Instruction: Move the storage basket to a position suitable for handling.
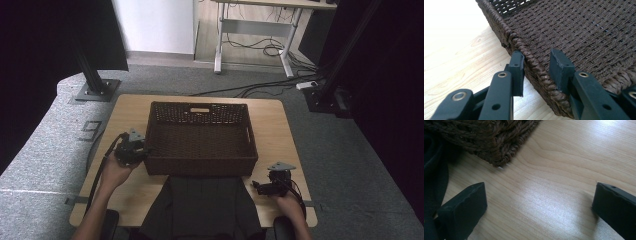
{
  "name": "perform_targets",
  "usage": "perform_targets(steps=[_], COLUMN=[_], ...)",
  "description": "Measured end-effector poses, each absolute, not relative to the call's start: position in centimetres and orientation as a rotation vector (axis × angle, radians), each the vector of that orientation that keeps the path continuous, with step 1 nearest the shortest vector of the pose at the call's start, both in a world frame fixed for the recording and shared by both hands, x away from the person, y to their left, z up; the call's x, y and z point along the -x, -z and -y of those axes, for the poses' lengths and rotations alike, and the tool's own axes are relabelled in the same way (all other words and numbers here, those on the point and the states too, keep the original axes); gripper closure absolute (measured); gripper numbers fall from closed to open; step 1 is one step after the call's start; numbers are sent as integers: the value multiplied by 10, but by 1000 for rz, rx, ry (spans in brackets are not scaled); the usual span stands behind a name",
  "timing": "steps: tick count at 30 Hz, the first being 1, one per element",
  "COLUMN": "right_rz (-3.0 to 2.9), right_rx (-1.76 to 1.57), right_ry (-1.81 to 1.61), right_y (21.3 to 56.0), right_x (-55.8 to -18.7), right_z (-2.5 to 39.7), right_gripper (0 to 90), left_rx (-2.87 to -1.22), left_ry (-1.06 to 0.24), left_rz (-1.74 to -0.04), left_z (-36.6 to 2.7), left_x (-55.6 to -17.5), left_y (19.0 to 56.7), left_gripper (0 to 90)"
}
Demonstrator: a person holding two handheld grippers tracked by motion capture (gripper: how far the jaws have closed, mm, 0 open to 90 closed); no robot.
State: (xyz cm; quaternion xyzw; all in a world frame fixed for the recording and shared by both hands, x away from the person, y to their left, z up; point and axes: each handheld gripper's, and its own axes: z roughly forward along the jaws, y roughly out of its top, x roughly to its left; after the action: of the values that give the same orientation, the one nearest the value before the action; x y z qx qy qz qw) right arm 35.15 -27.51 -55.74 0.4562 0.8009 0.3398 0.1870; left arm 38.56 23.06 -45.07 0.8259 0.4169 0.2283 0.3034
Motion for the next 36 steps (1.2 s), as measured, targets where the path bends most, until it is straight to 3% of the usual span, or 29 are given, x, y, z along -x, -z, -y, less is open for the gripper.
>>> perform_targets(steps=[5, 9, 20, 26, 36], right_rz=[-2255, -2255, -2254, -2255, -2255], right_rx=[-1284, -1284, -1284, -1284, -1284], right_ry=[-957, -957, -957, -957, -957], right_y=[557, 557, 557, 557, 557], right_x=[-351, -352, -352, -352, -352], right_z=[275, 275, 275, 275, 275], right_gripper=[0, 0, 0, 0, 0], left_rx=[-2194, -2186, -2175, -2048, -2045], left_ry=[-592, -685, -750, -664, -570], left_rz=[-1088, -1102, -1133, -1129, -1105], left_z=[-232, -231, -230, -241, -259], left_x=[-388, -385, -382, -379, -358], left_y=[450, 449, 447, 430, 437], left_gripper=[614, 465, 326, 278, 143])
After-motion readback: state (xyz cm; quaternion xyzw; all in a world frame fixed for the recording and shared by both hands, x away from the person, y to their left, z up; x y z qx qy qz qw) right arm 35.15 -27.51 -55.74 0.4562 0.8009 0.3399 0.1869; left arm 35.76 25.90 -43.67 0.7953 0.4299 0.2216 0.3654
